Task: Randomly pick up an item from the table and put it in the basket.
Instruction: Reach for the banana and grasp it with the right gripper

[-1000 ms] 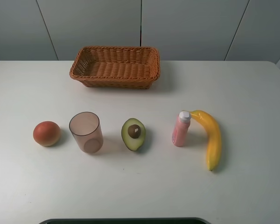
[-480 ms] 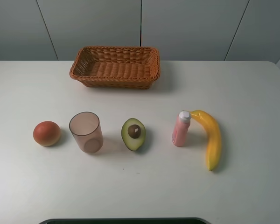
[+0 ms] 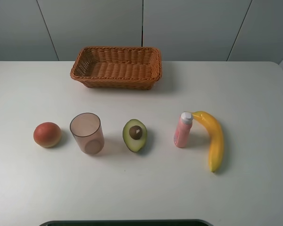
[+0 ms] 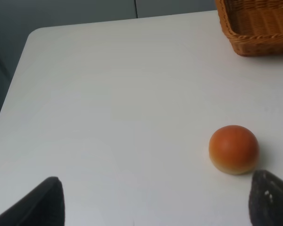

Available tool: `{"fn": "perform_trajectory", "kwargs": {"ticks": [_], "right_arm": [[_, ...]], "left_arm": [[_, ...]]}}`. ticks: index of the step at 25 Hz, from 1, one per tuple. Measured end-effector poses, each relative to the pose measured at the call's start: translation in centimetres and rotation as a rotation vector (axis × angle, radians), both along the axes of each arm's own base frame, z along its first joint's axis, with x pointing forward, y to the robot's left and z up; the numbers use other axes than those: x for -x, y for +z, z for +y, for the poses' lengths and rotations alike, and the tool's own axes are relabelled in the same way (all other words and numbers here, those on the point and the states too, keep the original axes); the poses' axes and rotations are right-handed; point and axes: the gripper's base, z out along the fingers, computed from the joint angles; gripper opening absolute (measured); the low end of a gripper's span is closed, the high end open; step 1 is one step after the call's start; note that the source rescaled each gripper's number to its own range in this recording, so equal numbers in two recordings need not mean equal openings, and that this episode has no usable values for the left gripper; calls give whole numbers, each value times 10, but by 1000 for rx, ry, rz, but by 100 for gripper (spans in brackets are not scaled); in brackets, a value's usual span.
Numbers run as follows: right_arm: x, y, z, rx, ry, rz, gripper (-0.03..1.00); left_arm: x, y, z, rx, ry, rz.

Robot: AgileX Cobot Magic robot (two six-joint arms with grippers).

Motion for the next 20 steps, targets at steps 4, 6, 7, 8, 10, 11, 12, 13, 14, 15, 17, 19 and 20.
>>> {"fn": "perform_trajectory", "kwargs": {"ticks": [4, 6, 7, 8, 10, 11, 12, 13, 14, 15, 17, 19, 20], "right_arm": [[-44, 10, -2, -3, 13, 122, 100], [-70, 5, -1, -15, 35, 203, 100], [-83, 1, -1, -23, 47, 245, 100], [-94, -3, 0, -35, 57, 276, 100], [-118, -16, 3, -47, 83, 353, 100], [-127, -22, 6, -46, 100, 383, 100], [-138, -29, 9, -45, 117, 421, 100], [-148, -38, 14, -44, 136, 461, 100], [-157, -46, 19, -45, 152, 495, 100], [-165, -53, 23, -41, 159, 522, 100], [-180, -70, 31, -39, 168, 588, 100], [-192, -86, 36, -41, 164, 641, 100], [-198, -94, 38, -43, 160, 671, 100]], "left_arm": [[0, 0, 0, 0, 0, 0], [0, 0, 0, 0, 0, 0], [0, 0, 0, 0, 0, 0], [0, 0, 0, 0, 0, 0], [0, 0, 0, 0, 0, 0], [0, 0, 0, 0, 0, 0], [0, 0, 0, 0, 0, 0], [0, 0, 0, 0, 0, 0], [0, 0, 0, 0, 0, 0], [0, 0, 0, 0, 0, 0], [0, 0, 0, 0, 0, 0], [0, 0, 0, 0, 0, 0], [0, 0, 0, 0, 0, 0]]}}
